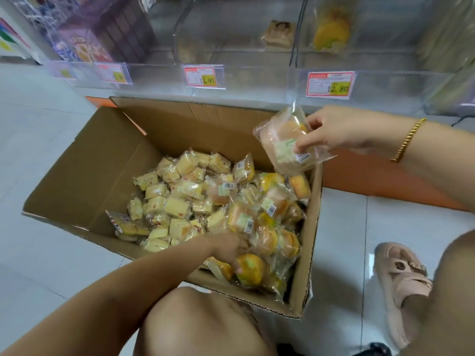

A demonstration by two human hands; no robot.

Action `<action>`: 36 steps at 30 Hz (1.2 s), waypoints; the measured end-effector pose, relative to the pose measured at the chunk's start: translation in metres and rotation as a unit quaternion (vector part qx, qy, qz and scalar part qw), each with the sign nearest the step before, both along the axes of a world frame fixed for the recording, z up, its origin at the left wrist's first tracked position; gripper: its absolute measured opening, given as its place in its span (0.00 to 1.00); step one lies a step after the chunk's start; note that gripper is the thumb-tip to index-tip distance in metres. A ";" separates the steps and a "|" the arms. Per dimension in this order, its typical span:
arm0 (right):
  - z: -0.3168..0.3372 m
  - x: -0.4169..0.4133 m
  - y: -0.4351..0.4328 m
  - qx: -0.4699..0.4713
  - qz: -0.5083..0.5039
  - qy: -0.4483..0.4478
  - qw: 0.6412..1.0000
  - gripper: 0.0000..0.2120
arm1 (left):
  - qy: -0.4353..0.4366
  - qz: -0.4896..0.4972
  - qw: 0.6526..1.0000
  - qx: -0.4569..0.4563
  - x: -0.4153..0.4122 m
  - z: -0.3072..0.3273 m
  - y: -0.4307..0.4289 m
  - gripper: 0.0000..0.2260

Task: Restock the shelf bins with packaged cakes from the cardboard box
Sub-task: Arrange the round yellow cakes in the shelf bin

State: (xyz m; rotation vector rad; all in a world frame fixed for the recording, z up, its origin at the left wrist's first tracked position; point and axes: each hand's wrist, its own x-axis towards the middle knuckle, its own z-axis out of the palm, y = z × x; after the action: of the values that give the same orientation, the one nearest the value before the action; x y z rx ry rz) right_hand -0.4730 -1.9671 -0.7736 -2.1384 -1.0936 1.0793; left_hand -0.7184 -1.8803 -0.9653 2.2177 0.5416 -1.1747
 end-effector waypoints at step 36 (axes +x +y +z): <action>0.056 0.136 -0.129 0.271 -0.365 -0.040 0.890 0.07 | -0.512 0.467 0.685 -0.226 0.202 0.249 0.013 0.13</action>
State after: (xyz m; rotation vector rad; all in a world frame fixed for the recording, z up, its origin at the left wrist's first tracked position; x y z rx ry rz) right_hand -0.3374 -2.0962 -0.7180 -1.8679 -0.4438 0.2840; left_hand -0.5167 -1.8673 -0.7164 1.4171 0.6302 0.4699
